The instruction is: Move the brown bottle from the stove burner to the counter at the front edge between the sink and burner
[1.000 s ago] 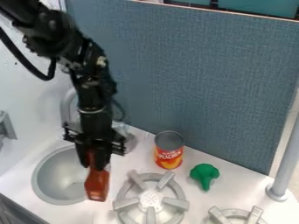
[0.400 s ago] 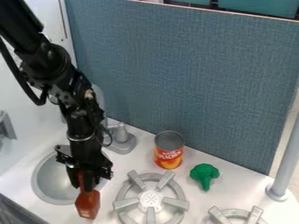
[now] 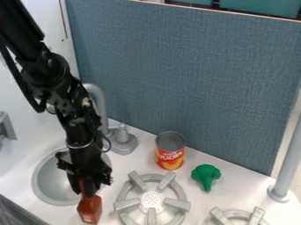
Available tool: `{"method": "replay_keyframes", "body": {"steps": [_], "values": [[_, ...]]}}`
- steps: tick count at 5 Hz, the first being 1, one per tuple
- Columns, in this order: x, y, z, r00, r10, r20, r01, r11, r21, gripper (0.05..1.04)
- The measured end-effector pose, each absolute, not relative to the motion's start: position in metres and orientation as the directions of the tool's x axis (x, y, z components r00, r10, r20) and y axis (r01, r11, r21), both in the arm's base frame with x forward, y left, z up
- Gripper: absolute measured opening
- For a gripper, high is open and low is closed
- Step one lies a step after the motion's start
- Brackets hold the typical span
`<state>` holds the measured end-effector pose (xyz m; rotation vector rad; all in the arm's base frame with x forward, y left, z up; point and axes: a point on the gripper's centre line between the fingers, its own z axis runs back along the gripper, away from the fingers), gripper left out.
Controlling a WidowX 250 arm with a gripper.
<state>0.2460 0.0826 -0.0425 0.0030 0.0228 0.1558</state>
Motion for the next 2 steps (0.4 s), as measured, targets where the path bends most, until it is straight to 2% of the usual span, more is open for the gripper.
{"method": "replay_keyframes", "body": {"steps": [1,2], "values": [[0.2493,0.0809,-0.0431,0.989,0.148,-0.030,-0.148,0.989,-0.016,0.417],[0.2526,0.0779,-0.0413,0.989,0.146,-0.028,-0.147,0.988,-0.041,0.744]]}}
